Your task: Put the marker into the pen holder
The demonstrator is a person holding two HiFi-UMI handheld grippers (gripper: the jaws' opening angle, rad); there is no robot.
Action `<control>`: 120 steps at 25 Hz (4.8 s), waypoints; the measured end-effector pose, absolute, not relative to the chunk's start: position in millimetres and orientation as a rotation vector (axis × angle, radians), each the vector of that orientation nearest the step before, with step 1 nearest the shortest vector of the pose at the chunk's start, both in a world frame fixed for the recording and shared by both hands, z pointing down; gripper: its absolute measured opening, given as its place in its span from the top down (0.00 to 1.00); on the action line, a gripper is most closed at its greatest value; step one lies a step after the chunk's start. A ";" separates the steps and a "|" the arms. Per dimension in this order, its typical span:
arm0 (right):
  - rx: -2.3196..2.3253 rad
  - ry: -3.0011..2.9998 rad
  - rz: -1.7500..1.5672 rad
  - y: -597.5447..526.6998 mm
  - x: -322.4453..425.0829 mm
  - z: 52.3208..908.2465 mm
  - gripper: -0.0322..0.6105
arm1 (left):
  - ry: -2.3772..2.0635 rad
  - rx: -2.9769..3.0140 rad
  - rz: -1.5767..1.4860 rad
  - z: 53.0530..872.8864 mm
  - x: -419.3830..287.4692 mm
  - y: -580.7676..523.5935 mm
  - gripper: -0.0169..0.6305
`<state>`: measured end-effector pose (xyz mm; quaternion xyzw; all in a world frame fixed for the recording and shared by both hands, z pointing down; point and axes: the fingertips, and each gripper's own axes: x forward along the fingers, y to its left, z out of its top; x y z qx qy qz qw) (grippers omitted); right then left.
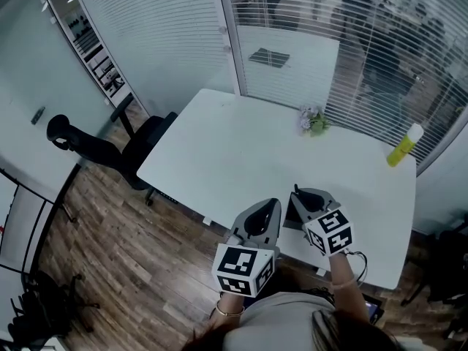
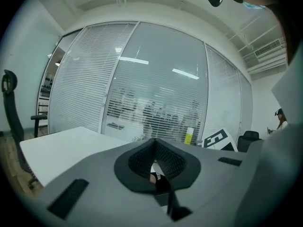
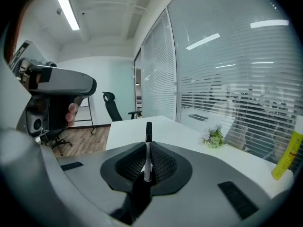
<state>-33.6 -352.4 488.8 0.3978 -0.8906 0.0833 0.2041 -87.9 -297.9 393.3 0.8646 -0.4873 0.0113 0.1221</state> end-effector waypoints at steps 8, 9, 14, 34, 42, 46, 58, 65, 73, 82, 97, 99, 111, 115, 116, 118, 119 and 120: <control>1.093 -2.416 0.271 -357.2 -33.8 505.9 0.86 | -1.407 2.505 0.051 403.9 -88.1 -302.7 0.95; 1.088 -2.407 0.276 -357.8 -33.9 507.9 0.86 | -1.406 2.502 0.051 404.9 -88.4 -303.1 0.95; 1.066 -2.367 0.311 -359.2 -35.3 518.4 0.86 | -1.401 2.493 0.049 407.7 -89.9 -305.9 0.95; 1.021 -2.244 0.370 -362.0 -37.4 538.5 0.86 | -1.361 2.485 0.062 415.5 -85.2 -313.6 0.95; 0.976 -2.203 0.355 -360.0 -40.2 543.2 0.86 | -1.366 2.472 0.050 416.3 -89.2 -315.5 0.95; 0.967 -2.192 0.354 -360.2 -40.0 545.2 0.86 | -1.369 2.468 0.048 417.8 -89.8 -315.5 0.95; 0.933 -2.182 0.361 -356.8 -39.1 547.7 0.84 | -1.383 2.463 0.045 417.2 -97.0 -312.5 0.95; 0.934 -2.174 0.348 -354.8 -39.0 546.9 0.83 | -1.398 2.461 0.025 412.4 -102.5 -311.4 0.95; 0.977 -2.195 0.314 -357.6 -34.8 539.8 0.82 | -1.389 2.470 0.026 410.6 -97.6 -308.7 0.95; 1.011 -2.216 0.297 -355.3 -26.4 531.7 0.81 | -1.369 2.489 0.012 401.8 -89.1 -301.9 0.95; 1.140 -2.472 0.233 -341.6 -8.6 467.5 0.85 | -1.408 2.497 0.066 398.9 -72.2 -292.2 0.95; 1.144 -2.506 0.227 -336.7 -5.9 460.6 0.87 | -1.413 2.501 0.066 397.4 -68.1 -288.4 0.95; 1.166 -2.631 0.142 -298.3 28.1 426.1 0.90 | -1.472 2.516 0.072 389.4 -37.1 -255.4 0.95; 1.174 -2.671 0.133 -287.0 42.3 415.6 0.90 | -1.491 2.519 0.078 385.8 -24.9 -243.3 0.95; 1.176 -2.682 0.134 -284.0 46.2 414.6 0.90 | -1.491 2.518 0.074 385.6 -21.3 -239.5 0.95; 1.183 -2.701 0.128 -277.1 55.6 412.4 0.91 | -1.493 2.522 0.069 384.9 -13.3 -230.8 0.95; 1.188 -2.709 0.123 -273.9 60.0 410.5 0.90 | -1.498 2.526 0.069 384.1 -10.0 -226.7 0.95; 1.193 -2.717 0.117 -270.8 63.8 407.7 0.91 | -1.504 2.528 0.071 383.0 -7.4 -222.8 0.95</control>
